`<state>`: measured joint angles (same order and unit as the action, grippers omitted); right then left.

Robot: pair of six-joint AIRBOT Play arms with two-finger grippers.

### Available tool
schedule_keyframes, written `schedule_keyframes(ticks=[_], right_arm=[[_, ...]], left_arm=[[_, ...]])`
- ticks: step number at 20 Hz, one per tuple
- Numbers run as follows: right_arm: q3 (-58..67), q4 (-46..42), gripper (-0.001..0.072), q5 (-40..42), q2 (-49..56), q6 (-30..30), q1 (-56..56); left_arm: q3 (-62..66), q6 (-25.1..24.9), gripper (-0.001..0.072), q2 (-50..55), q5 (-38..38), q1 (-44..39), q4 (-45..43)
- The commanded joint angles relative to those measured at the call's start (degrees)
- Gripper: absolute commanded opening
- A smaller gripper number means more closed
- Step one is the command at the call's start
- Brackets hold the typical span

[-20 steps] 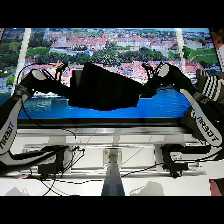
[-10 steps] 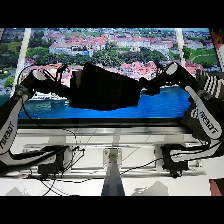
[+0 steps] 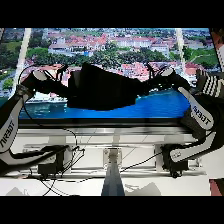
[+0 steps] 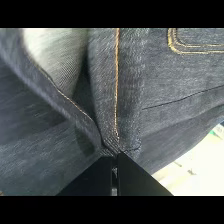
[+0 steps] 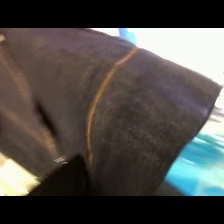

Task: Fold the clothes and pants, and hang the long-sleeved shirts on hangers.

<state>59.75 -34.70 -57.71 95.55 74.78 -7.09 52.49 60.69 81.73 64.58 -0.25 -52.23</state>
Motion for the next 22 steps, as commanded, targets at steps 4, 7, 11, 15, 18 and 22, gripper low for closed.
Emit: schedule_keyframes(ticks=[4, 7, 11, 15, 18, 22], right_arm=[[3.4, 3.0, 0.0035, 4.8, 0.3, -3.8, -1.9], [9.5, 1.3, 0.0034, 2.3, -0.6, -3.8, 0.0], [17.6, -5.6, 0.0034, 1.6, -5.7, -2.7, 4.9], [23.3, -13.9, 0.0035, 1.1, -12.5, 3.0, 12.0], [24.0, -20.0, 0.0035, -0.6, -19.1, 11.0, 18.7], [24.0, -26.2, 0.0035, -5.0, -27.5, 13.1, 27.5]], left_arm=[[0.1, 0.0, 0.0023, 1.3, 0.0, 0.5, 0.0], [1.6, -0.1, 0.0025, 1.2, 1.0, 3.1, 0.0], [6.5, 0.0, 0.0026, 1.2, 7.0, 9.1, 0.0], [10.4, -0.1, 0.0014, 1.0, 13.8, 14.6, 0.0], [11.2, -1.1, 0.0014, -0.5, 13.3, 16.8, 0.0], [11.9, -1.1, 0.0127, -1.6, 12.7, 17.5, 7.0]])
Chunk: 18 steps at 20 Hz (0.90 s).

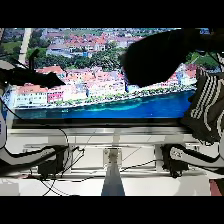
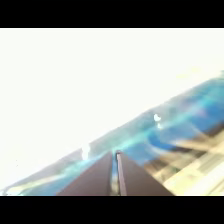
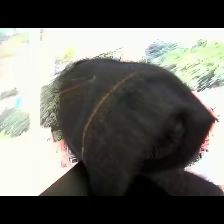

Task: Fold the clothes and pants, and hang the long-sleeved shirts on hangers.

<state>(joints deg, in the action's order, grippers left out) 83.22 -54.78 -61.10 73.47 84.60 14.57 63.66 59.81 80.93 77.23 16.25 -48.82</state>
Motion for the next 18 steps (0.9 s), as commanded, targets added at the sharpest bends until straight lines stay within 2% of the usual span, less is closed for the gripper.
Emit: schedule_keyframes(ticks=[1, 2, 3, 4, 7, 10, 11, 13, 15, 18], right_arm=[[0.5, -7.6, 0.0035, -2.9, -7.2, 3.3, 7.8], [0.5, -8.9, 0.0035, -4.5, -8.7, 3.5, 9.8], [0.5, -10.6, 0.0035, -5.9, -10.1, 4.7, 11.8], [0.5, -13.2, 0.0034, -6.8, -11.5, 7.9, 13.6], [0.5, -22.2, 0.0035, -8.8, -16.0, 20.3, 20.7], [0.5, -34.5, 0.0034, -12.9, -21.0, 38.1, 27.9], [0.5, -38.8, 0.0034, -15.1, -22.4, 42.3, 29.9], [0.5, -45.4, 0.0034, -18.9, -24.5, 45.1, 33.6], [0.5, -48.8, 0.0034, -22.0, -25.3, 45.0, 37.3], [0.5, -49.1, 0.0035, -24.2, -25.3, 45.0, 41.6]], left_arm=[[0.7, -0.2, 0.0187, -0.7, 0.0, 0.9, 7.1], [0.7, -0.3, 0.0133, -0.7, 0.0, 0.9, 10.0], [0.8, -2.4, 0.0017, -0.8, 0.0, 0.9, 12.3], [0.9, -4.9, 0.0013, -0.9, -0.1, 0.9, 13.7], [2.4, -5.5, 0.0012, -1.6, -0.2, 0.9, 14.2], [4.6, -6.3, 0.0012, -3.1, -0.3, 0.9, 14.2], [5.2, -6.4, 0.0013, -3.9, -0.5, 0.9, 14.2], [5.4, -9.9, 0.0011, -6.2, -3.4, 0.7, 14.1], [5.4, -9.9, 0.0009, -9.9, -11.8, 0.6, 10.6], [5.5, -9.9, 0.0010, -17.9, -27.1, -1.4, -7.4]])
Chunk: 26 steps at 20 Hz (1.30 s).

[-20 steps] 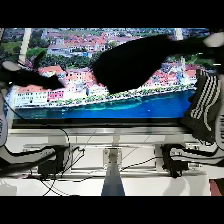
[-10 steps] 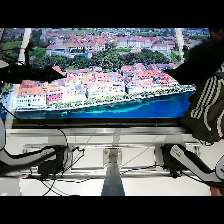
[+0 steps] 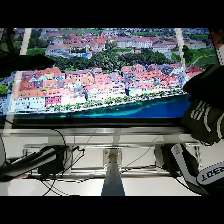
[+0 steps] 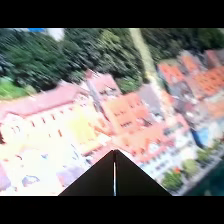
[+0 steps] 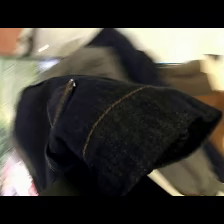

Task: Fold the clothes and pants, and hang the long-sleeved shirts on hangers.

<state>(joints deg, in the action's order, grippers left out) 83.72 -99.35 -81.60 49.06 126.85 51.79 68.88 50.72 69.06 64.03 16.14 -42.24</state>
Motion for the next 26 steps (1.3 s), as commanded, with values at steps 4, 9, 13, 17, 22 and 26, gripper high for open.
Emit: schedule_keyframes(ticks=[4, 9, 13, 17, 22, 26], right_arm=[[-1.0, -4.3, 0.0227, -2.7, -0.6, 2.8, 5.4], [-2.6, 0.5, 0.0589, -2.4, 1.0, 2.2, 5.3], [-2.6, 19.5, 0.0060, 1.9, 3.3, -10.3, 5.3], [-2.6, 35.8, 0.0035, 5.5, 5.8, -22.4, -0.9], [-2.6, 31.8, 0.0034, 11.1, 9.5, -30.0, -25.2], [-2.6, 23.8, 0.0034, 15.6, 13.5, -35.3, -48.5]], left_arm=[[0.2, -0.8, 0.0014, -13.4, -23.5, -3.3, -30.4], [0.2, -0.6, 0.0698, -14.4, -23.2, -3.3, -29.7], [0.2, -0.6, 0.0698, -14.4, -23.3, -3.3, -29.7], [0.2, -0.6, 0.0698, -14.4, -23.3, -3.3, -29.7], [0.2, -0.6, 0.0698, -14.4, -23.3, -3.3, -29.7], [0.2, -0.6, 0.0698, -14.4, -23.3, -3.3, -29.7]])
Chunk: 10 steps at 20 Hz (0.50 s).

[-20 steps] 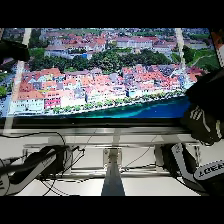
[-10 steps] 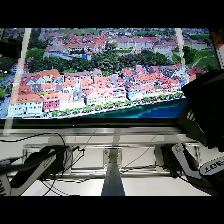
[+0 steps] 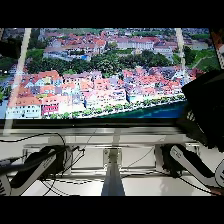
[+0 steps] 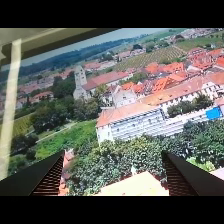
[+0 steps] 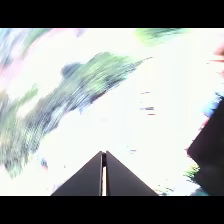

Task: Fold the clothes and pants, and hang the long-sleeved shirts on hangers.

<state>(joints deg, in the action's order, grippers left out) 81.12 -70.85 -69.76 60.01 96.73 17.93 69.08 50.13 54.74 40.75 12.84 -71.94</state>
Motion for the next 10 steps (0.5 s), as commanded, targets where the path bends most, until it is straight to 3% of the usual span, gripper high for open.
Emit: schedule_keyframes(ticks=[1, 6, 10], right_arm=[[0.0, -6.9, 0.0034, 3.9, 3.7, -6.5, -20.2], [0.0, -12.1, 0.0035, 3.4, 7.3, -8.0, -40.4], [0.0, -15.7, 0.0035, 1.7, 7.3, -8.0, -46.9]], left_arm=[[0.0, 0.0, 0.0698, 0.0, 0.0, 0.0, 0.0], [0.0, 0.0, 0.0698, 0.0, 0.0, 0.0, 0.0], [0.0, 0.0, 0.0698, 0.0, 0.0, 0.0, 0.0]])
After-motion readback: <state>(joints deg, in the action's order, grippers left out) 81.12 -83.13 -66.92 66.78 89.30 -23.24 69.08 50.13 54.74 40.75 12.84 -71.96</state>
